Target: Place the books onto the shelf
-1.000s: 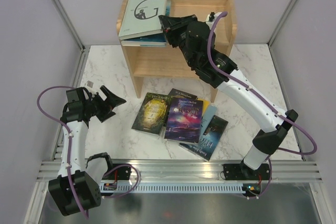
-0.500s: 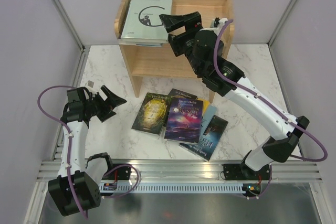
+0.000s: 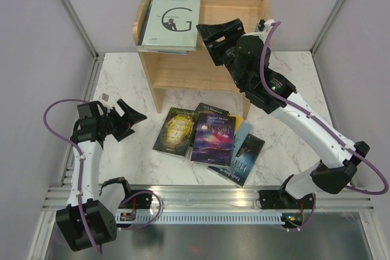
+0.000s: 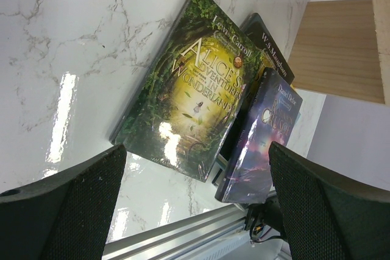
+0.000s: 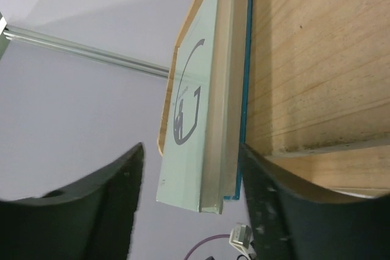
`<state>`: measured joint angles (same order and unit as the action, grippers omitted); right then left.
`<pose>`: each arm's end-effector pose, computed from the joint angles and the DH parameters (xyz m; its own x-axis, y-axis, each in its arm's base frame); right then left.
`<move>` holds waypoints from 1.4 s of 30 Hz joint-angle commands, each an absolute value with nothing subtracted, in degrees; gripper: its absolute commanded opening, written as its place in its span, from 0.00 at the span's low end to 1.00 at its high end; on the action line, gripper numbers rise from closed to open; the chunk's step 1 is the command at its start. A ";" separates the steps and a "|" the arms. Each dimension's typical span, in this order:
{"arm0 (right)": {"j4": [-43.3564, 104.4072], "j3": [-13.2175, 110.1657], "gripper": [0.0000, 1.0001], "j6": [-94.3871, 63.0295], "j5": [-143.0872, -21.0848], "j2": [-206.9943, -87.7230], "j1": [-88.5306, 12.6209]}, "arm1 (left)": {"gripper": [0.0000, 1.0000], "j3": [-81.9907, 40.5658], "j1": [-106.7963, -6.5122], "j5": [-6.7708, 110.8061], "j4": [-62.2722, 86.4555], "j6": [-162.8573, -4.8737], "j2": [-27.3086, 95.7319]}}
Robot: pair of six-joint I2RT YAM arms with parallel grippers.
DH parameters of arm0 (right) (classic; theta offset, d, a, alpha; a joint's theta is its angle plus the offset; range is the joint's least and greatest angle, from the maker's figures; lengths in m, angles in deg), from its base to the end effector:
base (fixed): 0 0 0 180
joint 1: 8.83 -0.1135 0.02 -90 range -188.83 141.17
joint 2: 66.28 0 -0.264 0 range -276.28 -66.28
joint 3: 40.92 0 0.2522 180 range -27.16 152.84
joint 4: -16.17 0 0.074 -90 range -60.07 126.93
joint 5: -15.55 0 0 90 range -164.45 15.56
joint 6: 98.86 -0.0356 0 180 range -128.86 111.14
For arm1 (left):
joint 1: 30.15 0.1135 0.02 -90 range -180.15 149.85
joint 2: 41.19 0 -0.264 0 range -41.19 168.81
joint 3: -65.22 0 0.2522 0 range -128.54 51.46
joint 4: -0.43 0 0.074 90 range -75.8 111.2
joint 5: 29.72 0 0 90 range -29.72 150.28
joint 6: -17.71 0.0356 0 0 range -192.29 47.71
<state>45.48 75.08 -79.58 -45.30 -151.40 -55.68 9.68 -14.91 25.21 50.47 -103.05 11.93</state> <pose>0.2308 0.2209 0.5089 -0.2809 0.9057 -0.3175 -0.1181 0.2956 0.9480 0.1820 0.0284 0.2591 -0.6935 -0.6228 -0.3621 -0.2283 0.6667 -0.7095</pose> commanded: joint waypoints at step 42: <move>62.27 27.81 0.98 -68.80 -49.45 -110.06 -55.41 | 1.00 19.37 -42.79 34.35 34.17 -114.89 11.25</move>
